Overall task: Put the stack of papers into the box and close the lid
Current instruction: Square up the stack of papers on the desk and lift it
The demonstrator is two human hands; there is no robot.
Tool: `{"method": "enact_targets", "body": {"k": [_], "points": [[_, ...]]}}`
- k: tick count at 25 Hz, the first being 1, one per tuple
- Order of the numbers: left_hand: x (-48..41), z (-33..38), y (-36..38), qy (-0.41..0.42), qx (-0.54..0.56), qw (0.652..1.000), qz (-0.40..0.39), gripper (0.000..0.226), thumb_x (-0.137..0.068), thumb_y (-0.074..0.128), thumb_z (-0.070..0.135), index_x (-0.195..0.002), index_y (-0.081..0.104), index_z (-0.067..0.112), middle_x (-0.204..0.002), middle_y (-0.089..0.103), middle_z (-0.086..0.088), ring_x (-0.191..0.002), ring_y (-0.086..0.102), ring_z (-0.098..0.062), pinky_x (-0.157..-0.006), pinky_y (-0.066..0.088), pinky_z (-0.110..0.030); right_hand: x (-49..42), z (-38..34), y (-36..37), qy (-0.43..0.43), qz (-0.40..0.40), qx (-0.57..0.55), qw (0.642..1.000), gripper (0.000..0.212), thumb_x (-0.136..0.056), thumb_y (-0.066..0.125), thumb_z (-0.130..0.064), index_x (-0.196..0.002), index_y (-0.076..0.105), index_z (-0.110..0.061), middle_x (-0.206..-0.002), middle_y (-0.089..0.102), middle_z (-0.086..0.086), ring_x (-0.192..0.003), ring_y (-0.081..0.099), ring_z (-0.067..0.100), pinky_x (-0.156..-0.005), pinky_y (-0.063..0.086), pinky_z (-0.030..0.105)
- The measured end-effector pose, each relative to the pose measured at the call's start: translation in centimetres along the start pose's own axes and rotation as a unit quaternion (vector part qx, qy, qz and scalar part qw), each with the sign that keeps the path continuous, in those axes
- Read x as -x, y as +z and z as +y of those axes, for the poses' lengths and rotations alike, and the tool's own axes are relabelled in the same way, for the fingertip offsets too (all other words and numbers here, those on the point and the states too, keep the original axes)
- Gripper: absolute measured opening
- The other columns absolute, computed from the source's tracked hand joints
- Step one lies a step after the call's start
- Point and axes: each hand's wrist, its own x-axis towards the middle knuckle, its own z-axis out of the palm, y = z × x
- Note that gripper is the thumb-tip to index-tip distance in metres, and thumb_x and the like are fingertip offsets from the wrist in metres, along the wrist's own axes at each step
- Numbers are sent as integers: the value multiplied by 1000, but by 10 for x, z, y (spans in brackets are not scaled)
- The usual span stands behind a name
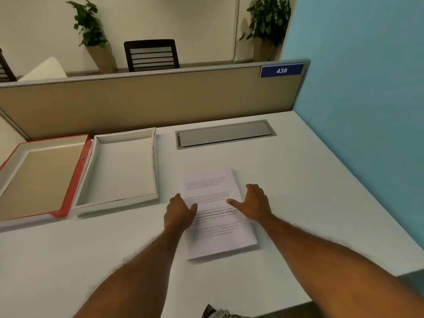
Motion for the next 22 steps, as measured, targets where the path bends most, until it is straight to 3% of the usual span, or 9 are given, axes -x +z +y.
{"method": "enact_targets", "body": {"k": [4,10,16,22], "points": [[0,-1,12,-34,55,998,-9,79,-85,66,47,-147,32,11,-147,48,-11,-133,48,-33,-106,43,-49,6,-4,13,87,-35,-97,991,98,-66,73,-67,-136,40,-5,-139,47,14,-129,46,31,-103,43,43],[-9,-2,16,-47,63,997,-15,109,-61,86,54,-147,31,15,-145,49,-7,-130,50,-31,-102,46,-48,-4,-17,28,191,-35,-158,968,90,-60,88,-42,-129,47,-1,-135,53,16,-124,53,33,-101,48,46],[-12,-7,21,-37,24,999,-13,108,-58,89,50,-145,32,18,-139,51,-7,-124,54,-29,-99,50,-48,-21,-19,29,221,-74,-104,967,97,-64,78,-61,-134,40,-6,-139,46,16,-129,45,33,-107,40,46],[-14,-6,20,-34,8,999,-11,108,-57,89,51,-144,33,18,-137,51,-6,-122,55,-28,-96,51,-47,-37,-22,27,235,-132,-87,959,99,-59,76,-68,-134,44,-11,-139,42,16,-129,40,34,-108,37,47]]}}
